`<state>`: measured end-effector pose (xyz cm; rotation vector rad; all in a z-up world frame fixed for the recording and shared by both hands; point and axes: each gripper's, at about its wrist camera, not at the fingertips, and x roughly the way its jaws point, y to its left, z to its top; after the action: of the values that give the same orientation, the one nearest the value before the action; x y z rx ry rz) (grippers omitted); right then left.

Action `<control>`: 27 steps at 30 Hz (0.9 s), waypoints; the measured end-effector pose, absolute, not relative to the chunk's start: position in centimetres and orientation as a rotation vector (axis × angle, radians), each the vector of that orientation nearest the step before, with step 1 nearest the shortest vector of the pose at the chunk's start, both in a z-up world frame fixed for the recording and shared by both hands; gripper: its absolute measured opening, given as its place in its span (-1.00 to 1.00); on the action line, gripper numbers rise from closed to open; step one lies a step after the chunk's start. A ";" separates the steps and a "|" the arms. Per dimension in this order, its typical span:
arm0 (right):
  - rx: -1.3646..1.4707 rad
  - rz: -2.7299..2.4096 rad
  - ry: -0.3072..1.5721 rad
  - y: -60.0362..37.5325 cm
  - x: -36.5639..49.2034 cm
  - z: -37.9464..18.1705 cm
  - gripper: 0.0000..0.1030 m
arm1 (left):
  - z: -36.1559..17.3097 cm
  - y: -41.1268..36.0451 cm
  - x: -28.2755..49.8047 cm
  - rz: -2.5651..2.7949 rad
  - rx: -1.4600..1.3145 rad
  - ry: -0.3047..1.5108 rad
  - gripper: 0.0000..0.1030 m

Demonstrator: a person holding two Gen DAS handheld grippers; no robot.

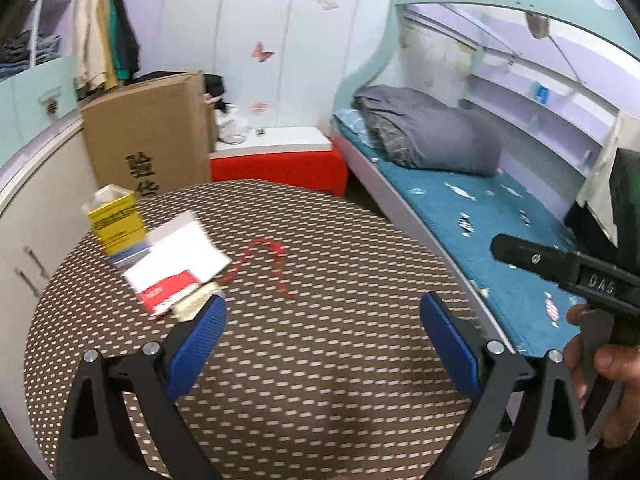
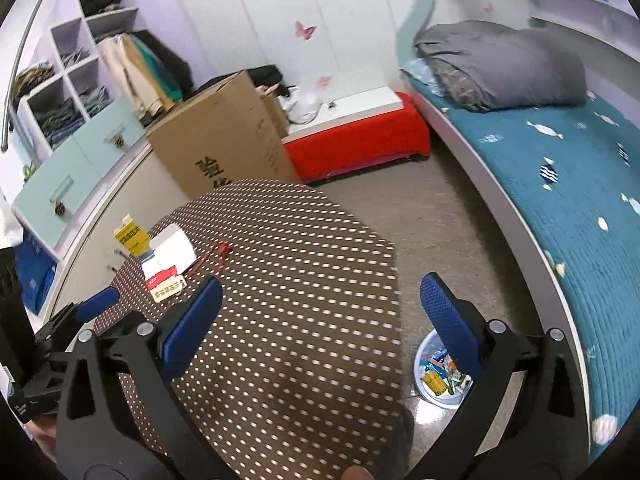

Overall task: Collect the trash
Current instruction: 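Move both tools back over the table, then grasp the red string with the right gripper while the left grasps the cream tag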

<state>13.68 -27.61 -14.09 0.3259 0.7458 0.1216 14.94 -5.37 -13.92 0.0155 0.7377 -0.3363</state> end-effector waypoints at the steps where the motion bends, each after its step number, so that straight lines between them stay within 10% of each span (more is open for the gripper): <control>1: 0.320 0.132 0.750 -27.0 14.1 -14.1 0.88 | -14.2 -4.5 15.1 -0.318 0.015 0.741 0.84; 17: 0.131 0.283 0.876 -16.0 23.7 -19.8 0.80 | -18.1 2.7 18.1 -0.150 0.033 0.772 0.84; 27: 0.010 0.326 0.900 -11.6 27.6 -21.6 -0.57 | -19.7 2.5 20.9 -0.171 0.090 0.798 0.84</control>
<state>27.60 -11.55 -21.58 0.0095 0.8995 0.3258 20.90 2.52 -19.67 0.0897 0.7978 -0.1711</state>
